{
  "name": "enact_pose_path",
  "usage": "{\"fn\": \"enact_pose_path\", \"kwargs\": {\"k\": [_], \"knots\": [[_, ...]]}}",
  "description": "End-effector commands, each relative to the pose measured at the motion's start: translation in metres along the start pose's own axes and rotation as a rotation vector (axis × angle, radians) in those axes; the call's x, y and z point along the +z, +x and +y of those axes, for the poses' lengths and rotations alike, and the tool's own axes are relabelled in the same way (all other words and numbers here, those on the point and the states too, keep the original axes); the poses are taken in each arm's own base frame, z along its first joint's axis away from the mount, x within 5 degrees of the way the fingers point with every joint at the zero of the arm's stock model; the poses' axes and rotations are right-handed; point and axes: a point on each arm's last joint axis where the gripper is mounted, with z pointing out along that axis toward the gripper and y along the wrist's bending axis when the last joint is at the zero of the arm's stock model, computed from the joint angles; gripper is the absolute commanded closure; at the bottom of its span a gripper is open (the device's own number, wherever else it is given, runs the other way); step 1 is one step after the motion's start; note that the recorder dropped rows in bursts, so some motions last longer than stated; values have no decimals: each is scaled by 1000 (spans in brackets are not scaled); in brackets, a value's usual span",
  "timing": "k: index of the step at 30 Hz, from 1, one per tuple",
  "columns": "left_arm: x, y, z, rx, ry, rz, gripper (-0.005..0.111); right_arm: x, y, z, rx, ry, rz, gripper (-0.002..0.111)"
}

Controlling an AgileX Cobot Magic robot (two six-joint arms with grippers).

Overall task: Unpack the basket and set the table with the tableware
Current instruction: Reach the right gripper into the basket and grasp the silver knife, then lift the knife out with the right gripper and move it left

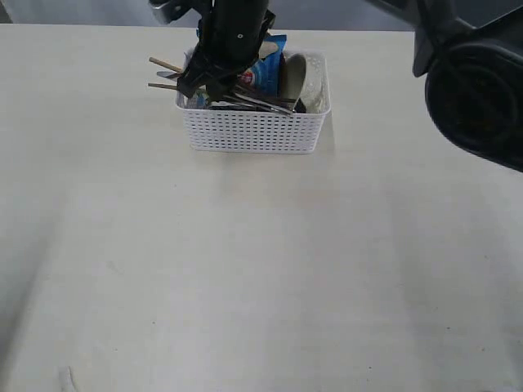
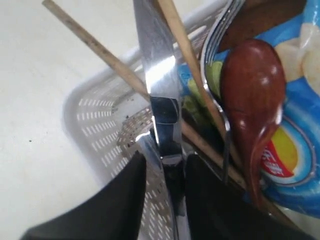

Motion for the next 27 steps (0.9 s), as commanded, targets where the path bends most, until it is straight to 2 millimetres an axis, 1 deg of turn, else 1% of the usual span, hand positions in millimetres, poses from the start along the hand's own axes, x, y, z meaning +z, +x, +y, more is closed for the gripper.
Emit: {"fn": "enact_pose_path", "kwargs": {"k": [1,7,9,11,12,19,21,27], "knots": [[0,0,0,-4,2,-7,107,8,3,-2,1,-14,24,81],[0,0,0,-4,2,-7,107,9,2,-3,-3,-2,19,82],[0,0,0,-4,2,-7,107,9,2,-3,-5,3,21,89],[0,0,0,-4,2,-7,107,9,2,-3,-5,3,21,103],[0,0,0,-4,2,-7,107,9,2,-3,-5,3,21,108],[0,0,0,-4,2,-7,107,7,3,-3,-6,1,24,109],[0,0,0,-4,2,-7,107,2,2,-3,-6,3,18,109],[0,0,0,-4,2,-7,107,-25,-3,-1,0,2,-40,109]]}}
